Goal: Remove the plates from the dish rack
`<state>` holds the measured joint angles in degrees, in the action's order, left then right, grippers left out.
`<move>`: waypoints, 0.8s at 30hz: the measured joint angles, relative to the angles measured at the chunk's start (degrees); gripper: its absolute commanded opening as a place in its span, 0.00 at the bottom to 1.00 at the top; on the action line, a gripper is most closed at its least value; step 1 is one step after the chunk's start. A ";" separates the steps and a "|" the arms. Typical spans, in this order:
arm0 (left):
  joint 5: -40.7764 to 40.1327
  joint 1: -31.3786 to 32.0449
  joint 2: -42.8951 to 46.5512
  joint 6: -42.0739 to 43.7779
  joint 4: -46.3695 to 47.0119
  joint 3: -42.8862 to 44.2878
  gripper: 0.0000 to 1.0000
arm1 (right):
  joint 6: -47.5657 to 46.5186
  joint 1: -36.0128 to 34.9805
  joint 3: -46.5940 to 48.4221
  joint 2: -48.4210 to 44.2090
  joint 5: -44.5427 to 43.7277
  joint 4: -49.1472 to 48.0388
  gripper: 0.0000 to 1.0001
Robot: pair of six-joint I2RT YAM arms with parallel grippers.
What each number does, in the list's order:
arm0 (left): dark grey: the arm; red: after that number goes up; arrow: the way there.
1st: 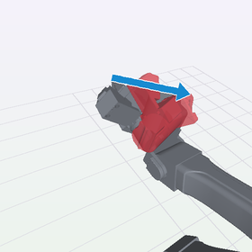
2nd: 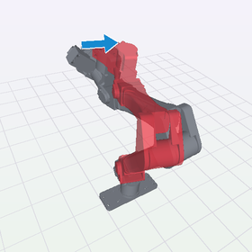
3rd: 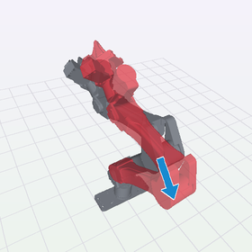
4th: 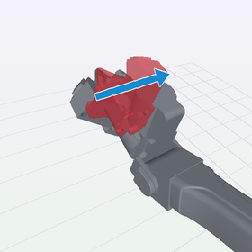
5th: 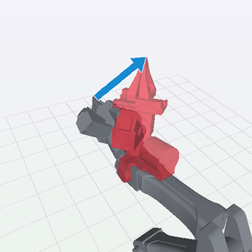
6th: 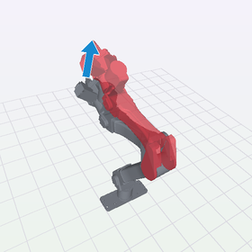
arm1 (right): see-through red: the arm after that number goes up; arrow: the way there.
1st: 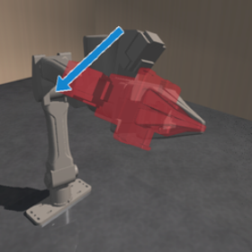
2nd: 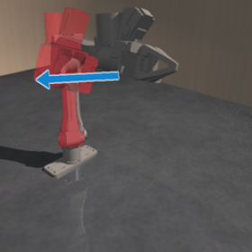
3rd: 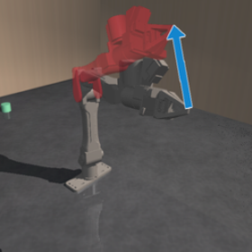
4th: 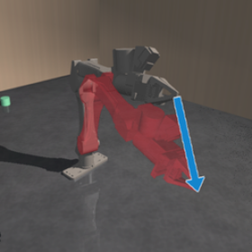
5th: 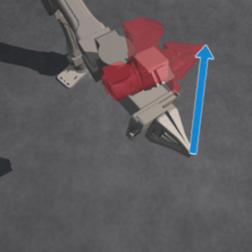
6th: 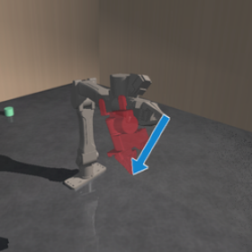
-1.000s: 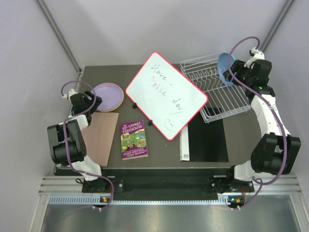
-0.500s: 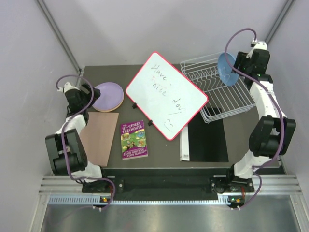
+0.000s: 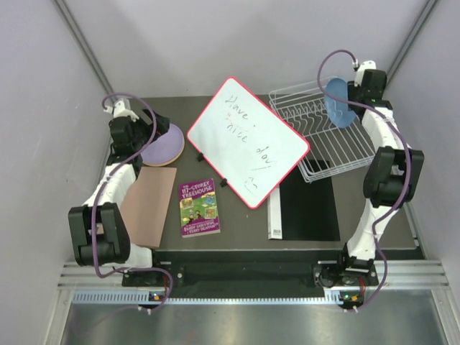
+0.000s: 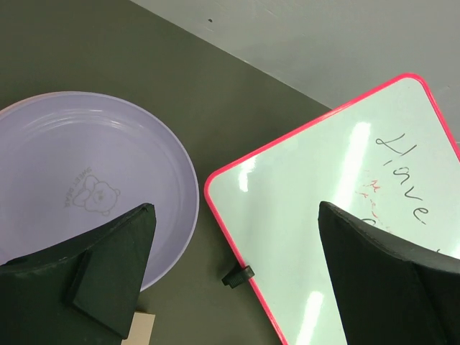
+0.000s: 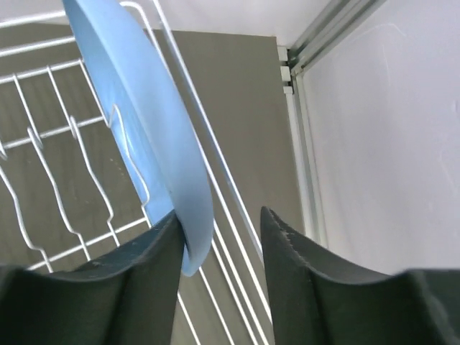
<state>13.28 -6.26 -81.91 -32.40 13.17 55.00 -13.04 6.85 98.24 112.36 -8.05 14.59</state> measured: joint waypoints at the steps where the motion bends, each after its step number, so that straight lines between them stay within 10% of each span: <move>1: -0.02 0.00 0.00 0.00 0.02 -0.09 0.99 | -0.98 0.00 0.52 0.70 -0.28 -0.04 0.35; 6: -0.07 0.00 0.00 0.00 0.15 -1.27 0.99 | -4.57 -1.01 0.76 1.75 -1.42 -0.37 0.00; 24: 0.11 0.17 -2.25 -0.57 2.10 -3.08 0.99 | -9.75 -10.45 -11.37 0.26 -25.49 -20.50 0.00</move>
<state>13.39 -6.09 -84.16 -32.97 15.27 51.92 -22.79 -3.60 86.87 112.62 -33.54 -5.91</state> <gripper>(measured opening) 0.987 0.054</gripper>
